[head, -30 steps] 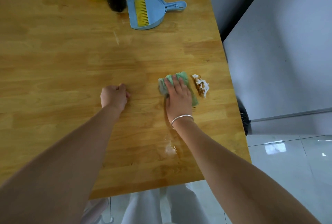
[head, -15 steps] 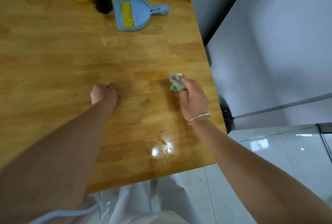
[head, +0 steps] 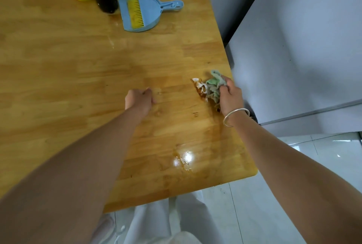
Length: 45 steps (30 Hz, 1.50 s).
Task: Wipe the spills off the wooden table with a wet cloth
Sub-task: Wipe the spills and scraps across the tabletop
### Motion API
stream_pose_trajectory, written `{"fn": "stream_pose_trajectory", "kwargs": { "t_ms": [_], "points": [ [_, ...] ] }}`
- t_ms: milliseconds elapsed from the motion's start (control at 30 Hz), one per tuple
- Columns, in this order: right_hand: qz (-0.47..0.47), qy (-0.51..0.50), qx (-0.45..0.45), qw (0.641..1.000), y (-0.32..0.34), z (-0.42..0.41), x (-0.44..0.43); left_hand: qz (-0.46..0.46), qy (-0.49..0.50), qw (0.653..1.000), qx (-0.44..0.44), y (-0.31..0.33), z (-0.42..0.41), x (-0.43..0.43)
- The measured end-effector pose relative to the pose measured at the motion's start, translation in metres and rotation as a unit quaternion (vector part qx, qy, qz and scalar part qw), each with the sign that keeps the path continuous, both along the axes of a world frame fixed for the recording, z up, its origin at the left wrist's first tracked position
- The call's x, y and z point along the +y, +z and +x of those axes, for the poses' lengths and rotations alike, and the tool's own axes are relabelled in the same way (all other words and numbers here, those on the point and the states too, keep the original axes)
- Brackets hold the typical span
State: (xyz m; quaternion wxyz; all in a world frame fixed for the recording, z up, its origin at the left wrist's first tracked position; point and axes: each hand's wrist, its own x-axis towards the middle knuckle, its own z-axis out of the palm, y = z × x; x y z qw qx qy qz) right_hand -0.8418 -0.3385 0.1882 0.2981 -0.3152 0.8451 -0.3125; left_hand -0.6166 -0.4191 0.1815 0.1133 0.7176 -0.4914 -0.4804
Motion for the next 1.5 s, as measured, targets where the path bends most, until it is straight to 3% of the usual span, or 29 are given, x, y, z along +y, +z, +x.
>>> {"fn": "stream_pose_trajectory", "kwargs": {
  "t_ms": [100, 233, 367, 500, 600, 700, 800, 900, 1200, 1367, 1500],
  "points": [
    [-0.055, -0.066, -0.02, 0.996, 0.009, -0.003, 0.0, 0.009, 0.008, 1.0, 0.014, -0.002, -0.002, 0.001],
    [-0.073, -0.058, 0.104, 0.99, 0.017, 0.0, 0.016, 0.006, -0.008, 1.0, 0.011, -0.002, -0.001, -0.003],
    [-0.105, 0.04, 0.202, 0.973, 0.02, 0.037, 0.024, -0.001, -0.004, 1.0, 0.011, -0.002, -0.001, -0.001],
    [-0.187, 0.219, 0.259, 0.922, 0.014, 0.095, 0.022, 0.007, 0.0, 1.0, 0.027, 0.002, 0.008, 0.002],
    [-0.124, 0.3, 0.274, 0.905, -0.004, 0.124, 0.027, 0.011, 0.004, 1.0, 0.02, 0.001, 0.019, 0.006],
    [-0.011, 0.368, 0.227, 0.901, -0.017, 0.144, 0.034, 0.011, 0.002, 1.0, 0.007, 0.0, 0.032, 0.013],
    [0.045, 0.377, 0.183, 0.907, -0.022, 0.152, 0.033, 0.012, -0.015, 1.0, 0.003, 0.002, 0.04, 0.021],
    [0.086, 0.373, 0.2, 0.902, -0.023, 0.157, 0.03, 0.005, -0.01, 1.0, 0.0, 0.002, 0.046, 0.031],
    [0.086, 0.368, 0.226, 0.898, -0.032, 0.177, 0.091, -0.015, 0.017, 1.0, -0.011, 0.0, 0.048, 0.079],
    [0.055, 0.395, 0.236, 0.886, -0.031, 0.155, 0.134, -0.025, 0.018, 0.999, -0.008, 0.001, 0.046, 0.108],
    [0.091, 0.38, 0.249, 0.886, -0.032, 0.109, 0.169, -0.02, 0.011, 1.0, -0.012, -0.001, 0.048, 0.127]
  ]
}}
